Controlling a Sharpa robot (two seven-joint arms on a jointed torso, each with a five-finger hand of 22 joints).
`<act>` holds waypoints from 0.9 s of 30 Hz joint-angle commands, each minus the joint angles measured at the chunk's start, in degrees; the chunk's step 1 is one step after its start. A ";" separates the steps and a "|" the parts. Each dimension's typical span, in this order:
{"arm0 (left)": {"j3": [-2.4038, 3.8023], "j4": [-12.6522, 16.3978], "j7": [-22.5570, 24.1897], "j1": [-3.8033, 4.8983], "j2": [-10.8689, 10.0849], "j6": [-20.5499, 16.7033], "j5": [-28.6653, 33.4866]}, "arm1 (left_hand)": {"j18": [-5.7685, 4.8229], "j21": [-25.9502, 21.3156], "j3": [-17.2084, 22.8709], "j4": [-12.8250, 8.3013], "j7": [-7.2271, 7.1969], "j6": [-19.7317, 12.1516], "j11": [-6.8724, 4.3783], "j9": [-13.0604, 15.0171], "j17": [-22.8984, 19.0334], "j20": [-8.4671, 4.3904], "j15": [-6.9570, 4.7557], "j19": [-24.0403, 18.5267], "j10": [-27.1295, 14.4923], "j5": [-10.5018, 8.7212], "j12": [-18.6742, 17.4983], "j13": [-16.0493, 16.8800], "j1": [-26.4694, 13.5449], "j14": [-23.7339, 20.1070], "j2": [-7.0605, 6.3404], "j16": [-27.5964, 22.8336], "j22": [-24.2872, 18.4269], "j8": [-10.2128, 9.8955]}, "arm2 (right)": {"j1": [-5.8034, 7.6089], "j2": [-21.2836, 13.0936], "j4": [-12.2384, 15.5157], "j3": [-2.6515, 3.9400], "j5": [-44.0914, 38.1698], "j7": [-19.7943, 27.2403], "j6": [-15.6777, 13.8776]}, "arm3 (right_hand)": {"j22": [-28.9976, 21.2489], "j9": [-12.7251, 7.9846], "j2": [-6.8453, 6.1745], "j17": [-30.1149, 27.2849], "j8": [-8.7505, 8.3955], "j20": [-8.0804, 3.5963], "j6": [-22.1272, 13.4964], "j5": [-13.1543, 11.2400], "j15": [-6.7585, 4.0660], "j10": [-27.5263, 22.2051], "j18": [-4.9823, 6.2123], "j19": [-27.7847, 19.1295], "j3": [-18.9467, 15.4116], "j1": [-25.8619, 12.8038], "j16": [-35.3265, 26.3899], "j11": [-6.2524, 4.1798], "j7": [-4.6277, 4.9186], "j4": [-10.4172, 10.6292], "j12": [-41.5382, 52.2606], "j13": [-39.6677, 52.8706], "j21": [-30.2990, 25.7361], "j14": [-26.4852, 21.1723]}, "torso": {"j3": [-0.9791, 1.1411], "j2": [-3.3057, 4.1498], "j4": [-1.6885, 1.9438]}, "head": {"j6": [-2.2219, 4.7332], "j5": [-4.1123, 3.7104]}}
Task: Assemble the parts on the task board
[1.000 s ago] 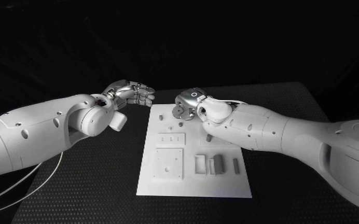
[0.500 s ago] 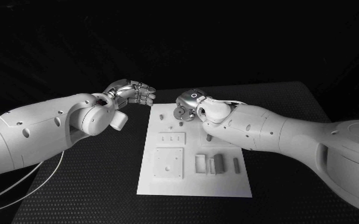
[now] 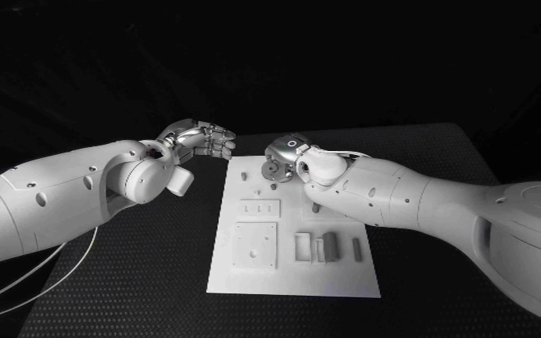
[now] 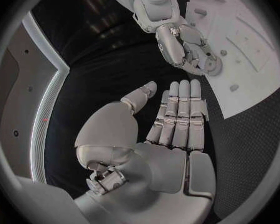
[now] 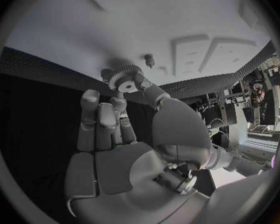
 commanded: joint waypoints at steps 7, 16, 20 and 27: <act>0.06 0.20 0.57 0.05 0.08 0.82 -0.08 | 0.51 -0.22 -0.17 0.09 0.02 0.13 -0.11 -0.11 0.12 0.27 -0.04 0.31 0.44 -0.27 -0.30 0.09 -0.44 0.40 0.04 -0.40 0.11 -0.17 | -0.22 0.31 -0.43 -0.09 -0.24 0.64 1.44 | 0.78 0.11 -0.74 -0.04 -0.42 -0.26 1.33 0.14 0.28 -0.27 0.85 -0.04 0.23 0.01 -0.25 0.31 2.15 0.06 -0.33 -0.08 -0.22 -0.39 | -0.01 0.05 0.03 | -0.26 0.06; 0.06 0.07 0.56 0.05 0.17 0.85 -0.08 | 0.51 -0.24 -0.17 0.09 0.01 0.13 -0.11 -0.13 0.17 0.27 -0.04 0.32 0.45 -0.28 -0.33 0.11 -0.44 0.42 0.04 -0.45 0.13 -0.16 | -0.23 0.24 -0.55 -0.13 -0.24 0.48 2.42 | 0.79 0.10 -0.79 -0.03 -0.47 -0.23 1.29 0.14 0.32 -0.33 0.85 -0.07 0.24 0.01 -0.28 0.35 2.19 0.08 -0.36 -0.08 -0.26 -0.43 | -0.01 0.01 -0.01 | -0.59 0.08; 0.06 0.07 0.58 0.05 0.15 0.80 -0.08 | 0.51 -0.25 -0.17 0.09 0.01 0.13 -0.11 -0.13 0.19 0.27 -0.04 0.32 0.45 -0.28 -0.34 0.11 -0.44 0.42 0.03 -0.47 0.13 -0.16 | -0.23 0.23 -0.55 -0.16 -0.24 0.42 2.61 | 0.80 0.07 -0.90 -0.02 -0.54 -0.21 1.20 0.14 0.36 -0.41 0.85 -0.12 0.26 0.05 -0.31 0.39 2.23 0.05 -0.39 -0.08 -0.30 -0.49 | -0.02 -0.01 -0.04 | -0.64 0.09; 0.06 0.09 0.59 0.05 0.11 0.76 -0.08 | 0.51 -0.27 -0.17 0.09 0.00 0.13 -0.11 -0.14 0.22 0.27 -0.04 0.33 0.46 -0.28 -0.36 0.13 -0.44 0.44 0.04 -0.50 0.14 -0.15 | -0.26 -0.04 -0.08 -0.20 -0.56 0.42 3.02 | 0.90 -0.10 -2.24 0.07 -1.02 -0.20 0.57 0.16 0.57 -0.82 0.85 -0.40 0.57 1.67 -0.41 0.61 2.46 -0.62 -0.45 -0.01 -0.44 -0.79 | 0.01 -0.04 -0.02 | -0.73 0.09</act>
